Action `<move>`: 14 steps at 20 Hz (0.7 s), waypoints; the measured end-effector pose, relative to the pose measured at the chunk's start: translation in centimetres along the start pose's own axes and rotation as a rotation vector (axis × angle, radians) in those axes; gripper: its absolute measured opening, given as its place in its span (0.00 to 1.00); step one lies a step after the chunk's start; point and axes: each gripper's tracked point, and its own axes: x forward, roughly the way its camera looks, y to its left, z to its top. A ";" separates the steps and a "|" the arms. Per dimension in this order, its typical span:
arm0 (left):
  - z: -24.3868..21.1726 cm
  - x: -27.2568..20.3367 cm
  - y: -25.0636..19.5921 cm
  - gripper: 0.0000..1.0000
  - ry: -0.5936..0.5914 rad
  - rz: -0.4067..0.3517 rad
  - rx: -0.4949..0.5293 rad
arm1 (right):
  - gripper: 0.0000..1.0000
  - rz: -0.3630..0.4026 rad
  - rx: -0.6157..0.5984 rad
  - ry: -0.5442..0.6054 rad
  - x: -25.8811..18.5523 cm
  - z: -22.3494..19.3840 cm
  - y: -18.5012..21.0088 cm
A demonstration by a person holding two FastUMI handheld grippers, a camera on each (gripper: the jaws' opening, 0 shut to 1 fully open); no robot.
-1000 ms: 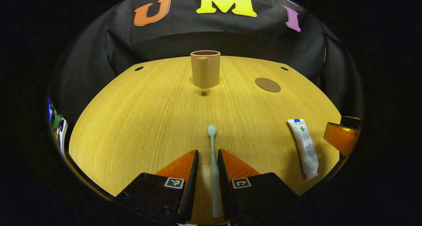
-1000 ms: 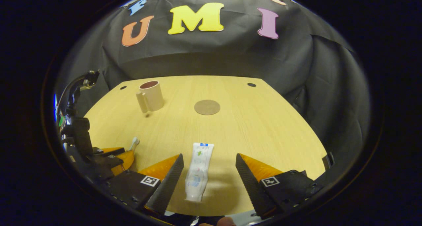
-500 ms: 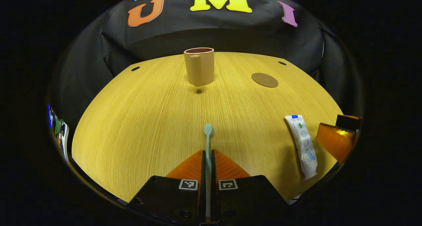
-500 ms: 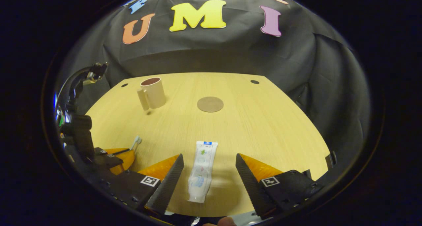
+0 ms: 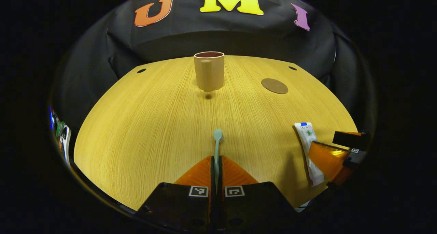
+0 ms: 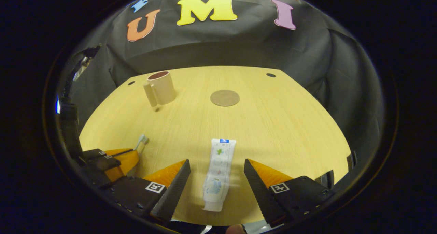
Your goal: Put the toothbrush and toothpaste on the desktop into the cup, then pick up the cup and place it on the coaster on the desktop.
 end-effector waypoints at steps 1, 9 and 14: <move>0.2 -0.2 0.3 0.03 -0.004 0.005 0.002 | 0.96 0.000 0.004 0.005 0.4 -0.2 0.2; 2.1 -1.8 0.8 0.04 -0.040 -0.017 -0.021 | 0.75 -0.044 0.021 0.025 3.0 -0.5 -0.4; 3.5 -2.2 1.3 0.03 -0.052 -0.023 -0.042 | 0.61 -0.045 0.057 0.065 3.7 -1.5 -0.7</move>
